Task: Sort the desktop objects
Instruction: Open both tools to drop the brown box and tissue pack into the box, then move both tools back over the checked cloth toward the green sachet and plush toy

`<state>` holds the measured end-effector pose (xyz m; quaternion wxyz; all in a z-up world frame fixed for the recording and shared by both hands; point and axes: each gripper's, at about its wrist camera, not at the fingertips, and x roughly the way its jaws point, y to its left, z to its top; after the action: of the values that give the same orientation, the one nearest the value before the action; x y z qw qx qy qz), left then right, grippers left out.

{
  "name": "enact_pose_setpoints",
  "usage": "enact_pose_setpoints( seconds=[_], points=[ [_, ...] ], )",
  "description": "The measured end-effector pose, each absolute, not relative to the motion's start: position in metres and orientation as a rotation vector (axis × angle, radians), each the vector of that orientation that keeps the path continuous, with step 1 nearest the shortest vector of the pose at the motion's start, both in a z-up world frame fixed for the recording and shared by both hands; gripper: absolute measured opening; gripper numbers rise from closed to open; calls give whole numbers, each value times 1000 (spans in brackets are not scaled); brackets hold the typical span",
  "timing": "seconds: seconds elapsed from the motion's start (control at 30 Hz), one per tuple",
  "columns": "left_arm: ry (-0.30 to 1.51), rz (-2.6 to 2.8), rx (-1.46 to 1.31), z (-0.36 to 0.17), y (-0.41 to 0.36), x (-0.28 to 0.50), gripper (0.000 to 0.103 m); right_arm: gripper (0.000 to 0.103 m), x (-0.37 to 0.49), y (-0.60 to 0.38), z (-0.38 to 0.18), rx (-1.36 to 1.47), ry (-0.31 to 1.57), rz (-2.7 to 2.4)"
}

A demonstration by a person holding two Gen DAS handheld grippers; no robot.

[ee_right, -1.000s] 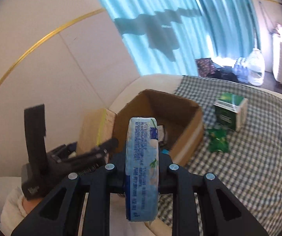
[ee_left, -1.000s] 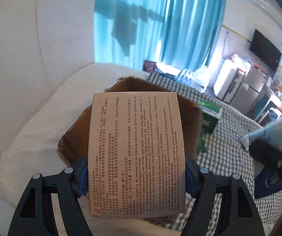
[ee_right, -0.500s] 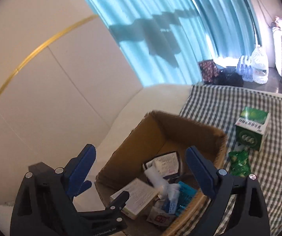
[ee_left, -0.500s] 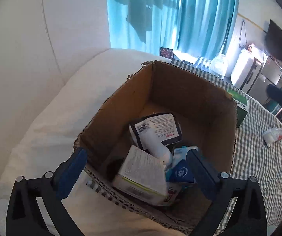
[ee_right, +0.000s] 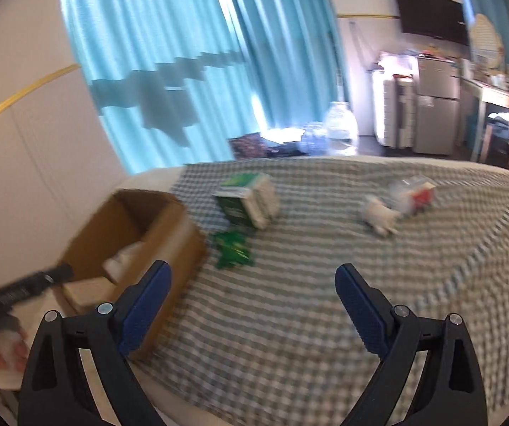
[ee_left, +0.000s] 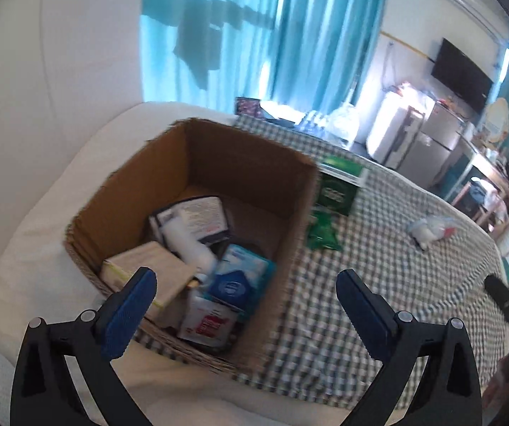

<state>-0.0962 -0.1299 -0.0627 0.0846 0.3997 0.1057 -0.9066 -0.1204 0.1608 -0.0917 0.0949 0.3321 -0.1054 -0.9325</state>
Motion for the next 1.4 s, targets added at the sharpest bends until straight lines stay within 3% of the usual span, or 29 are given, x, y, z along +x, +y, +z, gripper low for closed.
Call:
enact_pose_setpoints(
  seconds=[0.33, 0.57, 0.73, 0.97, 1.4],
  points=[
    [213, -2820, 1274, -69, -21, -92, 103, 94, -61, 270, -126, 1054, -486, -2891],
    [59, -2769, 1369, -99, 27, -102, 103, 94, -56, 290, -132, 1041, -480, -2933],
    [68, -2737, 1427, -119, 35, -119, 103, 94, -62, 290, -144, 1084, -368, -2956],
    [127, -2688, 1443, -152, 29, -151, 103, 94, -91, 291, -161, 1096, -390, -2890],
    [199, -2576, 1364, -205, 9, -250, 103, 94, -221, 271, -194, 1099, -165, -2813]
  ],
)
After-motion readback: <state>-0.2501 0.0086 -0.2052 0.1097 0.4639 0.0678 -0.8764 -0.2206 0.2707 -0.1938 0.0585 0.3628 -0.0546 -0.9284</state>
